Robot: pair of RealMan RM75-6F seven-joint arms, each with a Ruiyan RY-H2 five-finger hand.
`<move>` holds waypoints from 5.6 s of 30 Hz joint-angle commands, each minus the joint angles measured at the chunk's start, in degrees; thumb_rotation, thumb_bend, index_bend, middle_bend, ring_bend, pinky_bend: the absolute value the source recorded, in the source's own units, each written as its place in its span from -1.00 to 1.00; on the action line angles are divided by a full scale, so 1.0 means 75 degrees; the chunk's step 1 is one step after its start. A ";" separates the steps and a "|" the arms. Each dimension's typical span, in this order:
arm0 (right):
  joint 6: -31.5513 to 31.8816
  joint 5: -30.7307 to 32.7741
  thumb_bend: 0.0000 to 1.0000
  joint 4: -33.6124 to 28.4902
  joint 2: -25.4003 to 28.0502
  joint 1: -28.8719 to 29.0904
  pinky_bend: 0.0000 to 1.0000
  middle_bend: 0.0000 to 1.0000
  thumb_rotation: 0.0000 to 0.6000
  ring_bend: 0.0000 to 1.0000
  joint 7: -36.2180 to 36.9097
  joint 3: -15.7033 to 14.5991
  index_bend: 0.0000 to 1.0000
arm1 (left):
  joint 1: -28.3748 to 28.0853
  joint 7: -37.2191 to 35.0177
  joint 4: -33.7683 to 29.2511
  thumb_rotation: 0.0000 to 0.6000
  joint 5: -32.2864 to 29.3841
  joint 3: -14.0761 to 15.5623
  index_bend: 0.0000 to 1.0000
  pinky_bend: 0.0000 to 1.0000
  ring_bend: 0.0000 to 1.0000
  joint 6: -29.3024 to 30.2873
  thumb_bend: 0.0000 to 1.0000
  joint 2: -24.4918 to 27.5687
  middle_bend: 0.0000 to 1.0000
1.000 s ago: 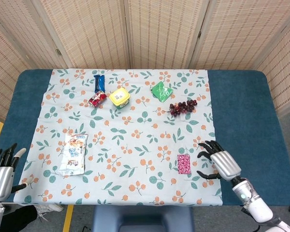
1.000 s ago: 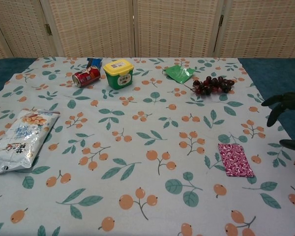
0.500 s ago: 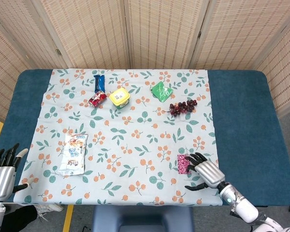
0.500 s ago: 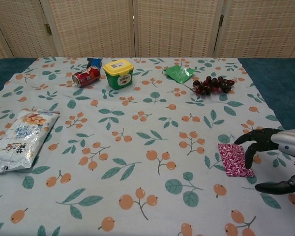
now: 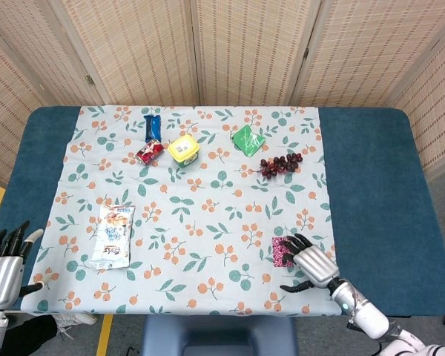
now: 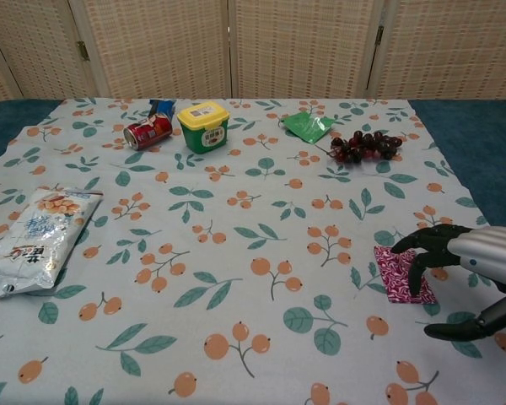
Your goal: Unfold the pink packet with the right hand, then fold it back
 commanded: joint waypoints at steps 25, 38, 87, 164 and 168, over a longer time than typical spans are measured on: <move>0.0129 0.0635 -0.51 0.0703 -0.0270 0.0266 -1.00 -0.75 -0.28 -1.00 -0.0239 0.0461 -0.26 | -0.0010 -0.0080 0.0117 1.00 -0.0038 -0.0002 -0.60 -1.00 -0.75 -0.0082 -0.57 -0.0052 -0.88; 0.0460 -0.0263 -0.51 0.0007 0.0214 0.0104 -1.00 -0.74 -0.28 -1.00 0.0143 -0.0379 -0.26 | 0.0009 -0.0044 0.0075 1.00 0.0006 0.0020 -0.60 -1.00 -0.75 -0.0049 -0.57 -0.0051 -0.88; 0.0189 0.0439 -0.51 0.1235 -0.0959 0.0637 -1.00 -0.75 0.97 -1.00 0.0268 0.0351 -0.32 | -0.0026 -0.0428 0.0414 1.00 0.0094 0.0095 -0.60 -1.00 -0.72 -0.0185 -0.57 -0.0134 -0.87; -0.0829 0.1493 -0.51 0.3138 -0.1597 0.1603 -1.00 -0.75 0.97 -1.00 0.0359 0.1116 -0.32 | -0.0035 -0.0449 0.0608 1.00 -0.0127 0.0088 -0.61 -1.00 -0.70 -0.0378 -0.57 -0.0241 -0.85; -0.0635 0.1419 -0.51 0.2882 -0.1441 0.1551 -1.00 -0.75 0.97 -1.00 0.0465 0.1105 -0.32 | -0.0020 -0.0473 0.0618 1.00 -0.0137 0.0085 -0.61 -1.00 -0.70 -0.0359 -0.57 -0.0234 -0.85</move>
